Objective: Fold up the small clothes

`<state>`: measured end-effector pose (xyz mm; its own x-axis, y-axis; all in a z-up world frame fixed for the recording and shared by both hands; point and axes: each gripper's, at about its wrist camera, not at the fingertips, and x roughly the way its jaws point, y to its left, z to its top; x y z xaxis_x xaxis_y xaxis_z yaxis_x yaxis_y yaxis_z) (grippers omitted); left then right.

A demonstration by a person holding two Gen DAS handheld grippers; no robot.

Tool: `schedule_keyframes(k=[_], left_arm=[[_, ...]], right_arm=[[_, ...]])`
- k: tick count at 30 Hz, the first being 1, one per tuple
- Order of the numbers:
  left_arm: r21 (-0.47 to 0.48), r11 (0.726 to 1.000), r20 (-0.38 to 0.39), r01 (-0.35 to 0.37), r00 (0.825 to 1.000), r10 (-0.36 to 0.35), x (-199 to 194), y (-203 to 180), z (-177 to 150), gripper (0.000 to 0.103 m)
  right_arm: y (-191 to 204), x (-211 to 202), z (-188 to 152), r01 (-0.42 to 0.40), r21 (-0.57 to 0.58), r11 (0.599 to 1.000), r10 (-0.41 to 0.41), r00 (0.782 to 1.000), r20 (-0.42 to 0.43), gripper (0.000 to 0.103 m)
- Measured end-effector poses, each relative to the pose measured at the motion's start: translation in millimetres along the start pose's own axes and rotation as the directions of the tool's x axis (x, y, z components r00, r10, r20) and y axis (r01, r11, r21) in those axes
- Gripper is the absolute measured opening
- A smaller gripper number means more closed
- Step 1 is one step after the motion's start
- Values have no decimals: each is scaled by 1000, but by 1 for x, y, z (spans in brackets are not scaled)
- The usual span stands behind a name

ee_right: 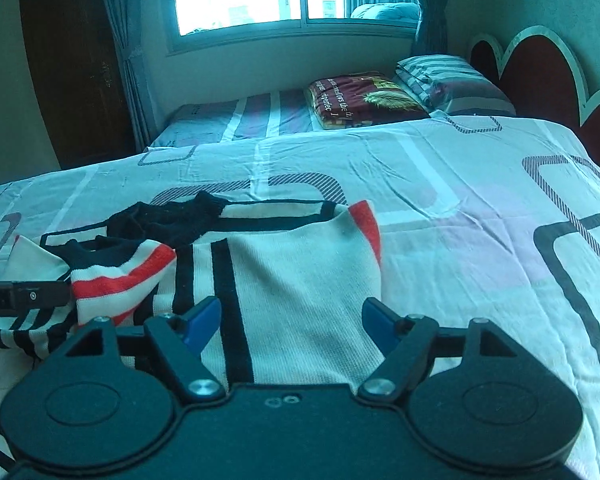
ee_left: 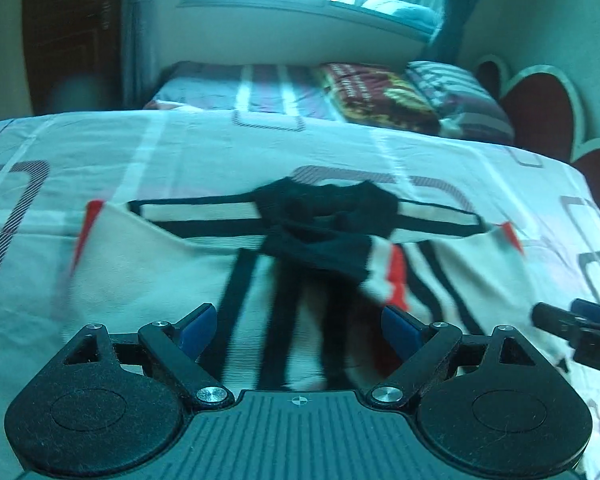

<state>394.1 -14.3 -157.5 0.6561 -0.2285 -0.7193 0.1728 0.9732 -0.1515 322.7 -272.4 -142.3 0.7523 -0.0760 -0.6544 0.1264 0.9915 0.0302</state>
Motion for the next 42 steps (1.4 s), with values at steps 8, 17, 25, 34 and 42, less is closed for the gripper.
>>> schedule_keyframes(k=[8,17,25,34,42], left_arm=[[-67,992,10,-107,994,108,4,39,-4,89],[-94,990,-13,-110,994,109,14,63,-18,89],[-144,981,5,-132,991,134,3,96,-15,89],[-136,983,9,-127,991,130,14,100,-15,89],[-163,976,-7,-145,989,146,12,115,-17,89]], right_arm=[[10,16,-1,-122,52,991,124,992,-30,78],[45,42,-1,-281,142,949,294,953,-76,78],[128,53,7,-236,-133,963,224,970,-97,71],[60,27,11,-146,89,985,144,989,20,15],[12,50,-13,-178,281,943,210,974,-88,56]])
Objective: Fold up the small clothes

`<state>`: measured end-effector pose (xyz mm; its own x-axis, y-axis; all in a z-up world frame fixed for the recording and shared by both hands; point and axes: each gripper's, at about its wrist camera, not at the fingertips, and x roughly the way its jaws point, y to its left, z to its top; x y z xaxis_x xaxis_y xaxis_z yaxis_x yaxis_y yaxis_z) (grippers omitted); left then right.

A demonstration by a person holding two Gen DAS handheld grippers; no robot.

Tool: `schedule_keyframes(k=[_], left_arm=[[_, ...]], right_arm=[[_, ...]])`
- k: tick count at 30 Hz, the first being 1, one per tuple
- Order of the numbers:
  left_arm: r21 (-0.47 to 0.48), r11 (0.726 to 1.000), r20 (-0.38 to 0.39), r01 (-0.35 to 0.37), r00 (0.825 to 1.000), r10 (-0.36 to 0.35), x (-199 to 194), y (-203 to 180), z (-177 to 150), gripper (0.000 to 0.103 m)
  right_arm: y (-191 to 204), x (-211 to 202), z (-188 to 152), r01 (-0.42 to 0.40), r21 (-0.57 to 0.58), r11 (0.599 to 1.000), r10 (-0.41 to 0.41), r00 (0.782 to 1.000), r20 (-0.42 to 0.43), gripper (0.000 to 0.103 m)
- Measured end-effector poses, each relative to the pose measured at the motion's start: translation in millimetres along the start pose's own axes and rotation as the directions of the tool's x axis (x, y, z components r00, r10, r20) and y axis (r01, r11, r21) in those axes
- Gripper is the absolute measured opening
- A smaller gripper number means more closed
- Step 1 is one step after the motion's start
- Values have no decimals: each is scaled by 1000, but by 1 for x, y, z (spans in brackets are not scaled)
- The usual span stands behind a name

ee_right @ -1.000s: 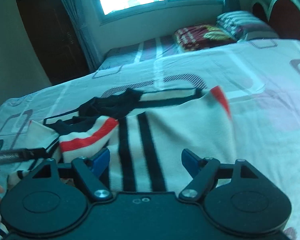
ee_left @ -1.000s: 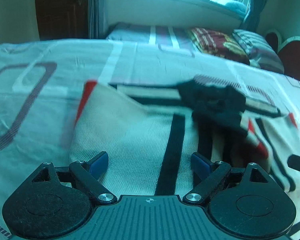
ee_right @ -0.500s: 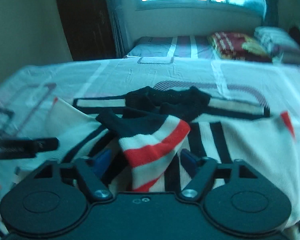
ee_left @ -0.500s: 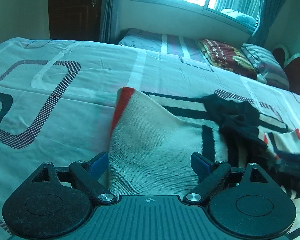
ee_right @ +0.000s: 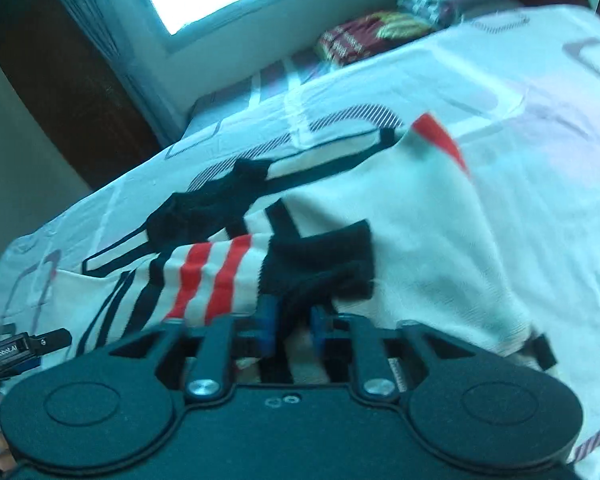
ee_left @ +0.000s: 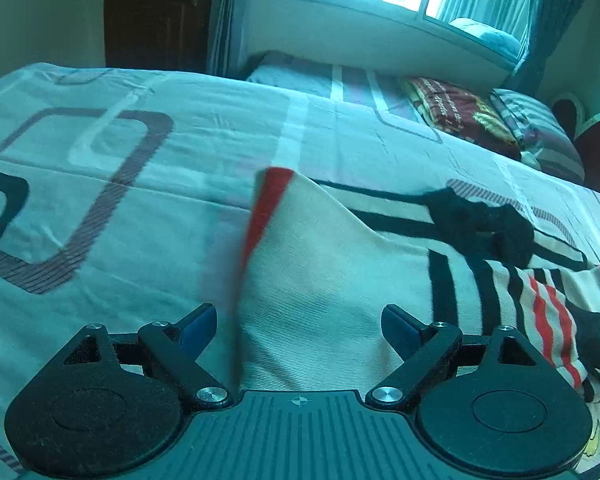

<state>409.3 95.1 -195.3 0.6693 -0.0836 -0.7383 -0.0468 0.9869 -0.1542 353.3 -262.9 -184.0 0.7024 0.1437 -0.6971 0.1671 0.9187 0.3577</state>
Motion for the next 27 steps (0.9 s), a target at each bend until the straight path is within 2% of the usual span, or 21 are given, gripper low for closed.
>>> schedule_keyframes(k=[1,3,5,6,7,8,11,13,15,17,19,22,23,24,25,27], left_arm=[[-1,1000,4,-7,1000,7,-1,3,1,89],[-6,1000,15,-22,1000,22,-3,8,4,89],[-10,1000,13,-26,1000,26,-2,11,5,89],[-10,1000,14,-29,999,29,-1,12,5,89],[-8,1000,16,-28,999,28,0,12,6,89],[-6,1000,17,-29,999,29,2,12,8,89],[-20,1000,24,-15,1000,16,7,14,16,89],[-28,1000,32,-11,999,12,12,13,24,89],[-31,999,29,-10,1000,11,20,11,31,89],[-30,999,15,-11,1000,12,30,9,34,89],[-30,999,5,-15,1000,15,40,7,35,89],[-48,999,-7,-4,1000,3,50,5,34,88],[-59,998,-7,0,1000,-1,53,5,34,86],[-71,997,-8,7,1000,-7,54,5,34,77],[-73,997,-14,26,1000,-27,56,4,35,61],[-56,998,-7,39,999,-39,57,-2,37,47]], right_arm=[[1,1,0,13,-12,1000,-13,1000,7,70],[5,3,-1,39,-27,999,-39,999,15,68],[8,9,-1,52,-22,998,-51,998,26,58],[9,12,1,51,-27,998,-51,998,25,41],[10,15,2,45,-28,999,-44,999,21,16],[12,15,3,34,-29,999,-34,999,16,7],[27,-3,6,31,-120,992,-20,995,95,7],[33,-21,10,54,-189,981,-22,986,163,7],[28,-30,14,106,-215,971,-63,978,197,7],[13,-27,14,141,-188,972,-109,979,170,7],[-2,-20,9,127,-147,981,-112,988,108,7],[-6,-11,-3,153,-160,975,-142,986,83,7],[-8,-10,-6,165,-158,973,-154,985,79,7],[-10,-10,-9,170,-142,975,-160,984,79,7],[-13,-13,-11,172,-127,977,-162,983,84,7],[-12,-13,-13,171,-132,976,-162,983,82,8]])
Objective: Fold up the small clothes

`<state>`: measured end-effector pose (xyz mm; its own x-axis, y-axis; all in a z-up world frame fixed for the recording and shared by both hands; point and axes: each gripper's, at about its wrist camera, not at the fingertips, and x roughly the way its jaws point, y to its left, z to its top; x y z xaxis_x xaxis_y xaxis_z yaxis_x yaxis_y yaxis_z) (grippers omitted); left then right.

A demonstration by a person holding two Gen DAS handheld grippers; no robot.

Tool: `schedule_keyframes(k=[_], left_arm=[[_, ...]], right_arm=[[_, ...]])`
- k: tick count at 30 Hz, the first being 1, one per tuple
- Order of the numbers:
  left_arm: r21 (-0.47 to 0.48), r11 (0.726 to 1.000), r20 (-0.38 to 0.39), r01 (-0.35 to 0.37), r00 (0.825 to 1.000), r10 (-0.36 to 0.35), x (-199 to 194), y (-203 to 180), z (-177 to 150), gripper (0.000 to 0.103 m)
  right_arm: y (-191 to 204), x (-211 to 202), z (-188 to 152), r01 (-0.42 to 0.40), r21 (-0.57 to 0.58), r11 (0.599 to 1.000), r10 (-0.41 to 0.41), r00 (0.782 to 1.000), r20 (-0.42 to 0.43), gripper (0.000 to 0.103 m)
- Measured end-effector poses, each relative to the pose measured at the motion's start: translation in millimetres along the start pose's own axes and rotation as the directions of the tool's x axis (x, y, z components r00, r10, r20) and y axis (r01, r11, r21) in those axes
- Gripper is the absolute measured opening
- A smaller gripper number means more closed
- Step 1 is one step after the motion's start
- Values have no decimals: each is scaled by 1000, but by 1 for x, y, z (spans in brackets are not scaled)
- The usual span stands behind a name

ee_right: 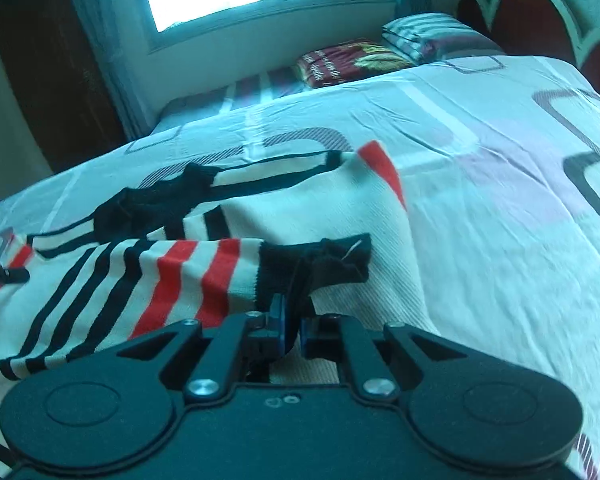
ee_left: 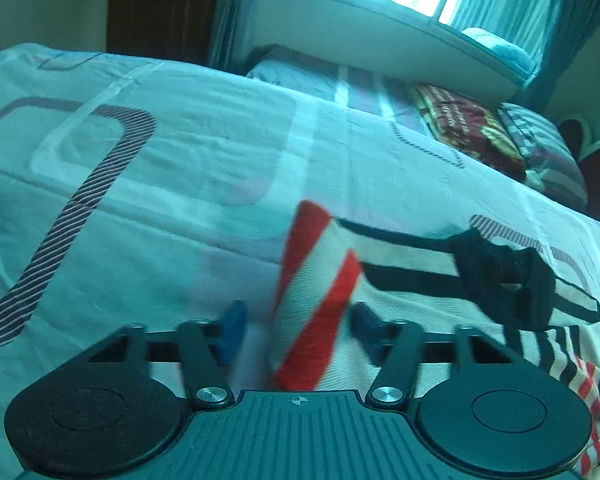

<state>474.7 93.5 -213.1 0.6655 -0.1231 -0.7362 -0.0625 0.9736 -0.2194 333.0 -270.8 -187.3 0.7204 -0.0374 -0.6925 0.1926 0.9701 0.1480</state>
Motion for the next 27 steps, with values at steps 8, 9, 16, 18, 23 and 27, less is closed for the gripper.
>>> schedule_keyframes(k=[8,9,16,18,23,27], left_arm=[[28,999,63,-29,998,27,-1,-1,6,26],[33,998,69,-49,997,47,1,0,6,26],[70,991,90,-114,990,107,-9,-4,8,26],[77,991,122,-109,988,99,-31,-6,5,26],[150,988,93,-17,996,3,-72,-30,-20,26],[214,976,31,33,999,-40,-71,-59,-46,59]], right_arm=[[-20,5,10,-55,94,994,56,998,-16,26],[-18,6,8,-49,79,996,50,999,-14,21],[-13,-7,7,49,17,999,-50,997,52,29],[-14,-18,12,67,0,998,-67,993,95,32],[-1,-25,26,4,-53,999,3,991,132,44],[30,-4,26,-99,-156,983,106,994,39,41]])
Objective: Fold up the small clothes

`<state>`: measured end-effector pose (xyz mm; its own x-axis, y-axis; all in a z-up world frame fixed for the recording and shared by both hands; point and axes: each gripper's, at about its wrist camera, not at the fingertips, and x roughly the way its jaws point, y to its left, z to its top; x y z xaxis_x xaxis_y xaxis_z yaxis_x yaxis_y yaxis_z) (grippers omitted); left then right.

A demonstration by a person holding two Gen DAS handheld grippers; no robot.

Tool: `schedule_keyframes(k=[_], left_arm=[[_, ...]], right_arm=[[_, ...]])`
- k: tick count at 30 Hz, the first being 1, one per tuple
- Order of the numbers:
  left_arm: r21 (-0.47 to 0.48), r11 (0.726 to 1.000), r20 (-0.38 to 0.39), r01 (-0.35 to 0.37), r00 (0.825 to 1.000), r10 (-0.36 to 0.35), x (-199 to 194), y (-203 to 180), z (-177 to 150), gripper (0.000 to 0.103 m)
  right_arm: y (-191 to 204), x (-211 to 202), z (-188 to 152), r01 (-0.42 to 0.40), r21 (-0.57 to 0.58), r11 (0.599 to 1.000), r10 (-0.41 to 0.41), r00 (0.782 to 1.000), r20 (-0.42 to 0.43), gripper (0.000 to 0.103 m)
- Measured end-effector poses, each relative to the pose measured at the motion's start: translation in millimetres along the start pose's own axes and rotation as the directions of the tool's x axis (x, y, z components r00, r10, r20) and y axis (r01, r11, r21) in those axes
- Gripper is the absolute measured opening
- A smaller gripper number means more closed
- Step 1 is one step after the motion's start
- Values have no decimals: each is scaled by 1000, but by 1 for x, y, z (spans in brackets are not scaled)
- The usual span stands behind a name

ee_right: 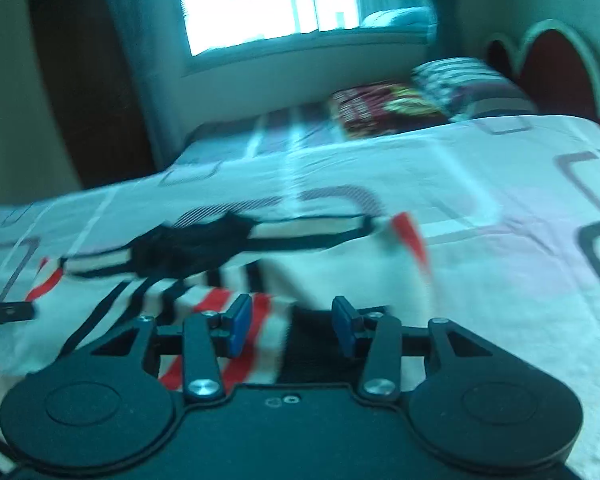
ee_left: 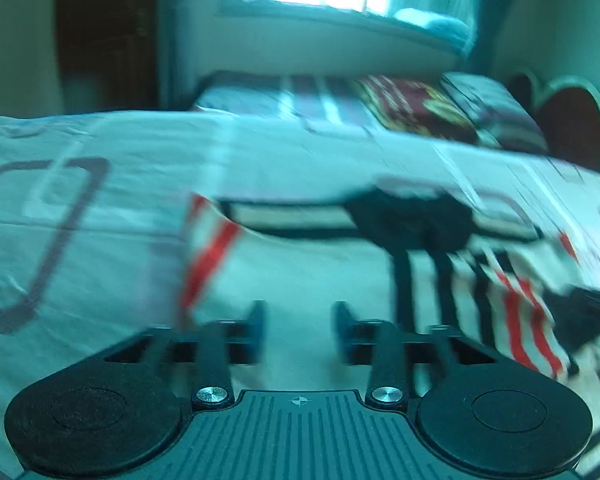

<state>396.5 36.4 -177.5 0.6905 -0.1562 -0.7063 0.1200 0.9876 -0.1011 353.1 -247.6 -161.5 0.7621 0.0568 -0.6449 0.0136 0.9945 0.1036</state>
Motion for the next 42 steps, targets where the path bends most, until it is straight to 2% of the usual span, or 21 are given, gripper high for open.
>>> schedule_keyframes(k=[1,3,4,5,7,11,13,16,22,26,29,42], left_arm=[[11,1000,-1,-24,1000,24,3,-4,-6,69],[23,998,-6,-65,998,65,11,-5,-15,69],[9,998,-1,-68,998,68,12,0,-18,75],[-3,998,5,-69,998,69,13,5,-19,76],[-8,998,-1,-64,998,64,13,8,-18,75],[-32,993,-14,-110,994,109,-2,-1,-15,75],[-20,997,7,-79,997,79,-18,-11,-20,76],[25,999,11,-45,999,45,-36,-30,-30,76],[35,999,-37,4,999,-2,-51,-58,-62,76],[39,999,-106,-28,994,32,-40,-66,-82,76],[83,994,-85,-66,994,73,-43,-74,-90,76],[48,991,-108,-123,986,127,-53,-71,-98,76]], right_arm=[[6,9,-1,-12,-31,999,11,1000,-28,41],[9,24,-7,4,-87,996,-11,997,-75,41],[5,31,-10,38,-113,993,-49,995,-90,40],[-1,36,-14,56,-131,990,-67,994,-85,40],[-11,34,-16,35,-120,992,-44,996,-73,38],[-6,18,-13,53,-130,990,-64,995,-82,41],[0,1,-16,13,-135,991,-20,998,-56,43],[14,-14,-25,-50,-151,987,40,997,-72,43],[36,-34,-50,-125,-162,979,107,988,-112,43],[44,-31,-67,-144,-168,975,117,980,-163,44],[48,-29,-79,-124,-228,966,87,983,-164,45],[29,-48,-94,-88,-231,969,51,985,-163,49]])
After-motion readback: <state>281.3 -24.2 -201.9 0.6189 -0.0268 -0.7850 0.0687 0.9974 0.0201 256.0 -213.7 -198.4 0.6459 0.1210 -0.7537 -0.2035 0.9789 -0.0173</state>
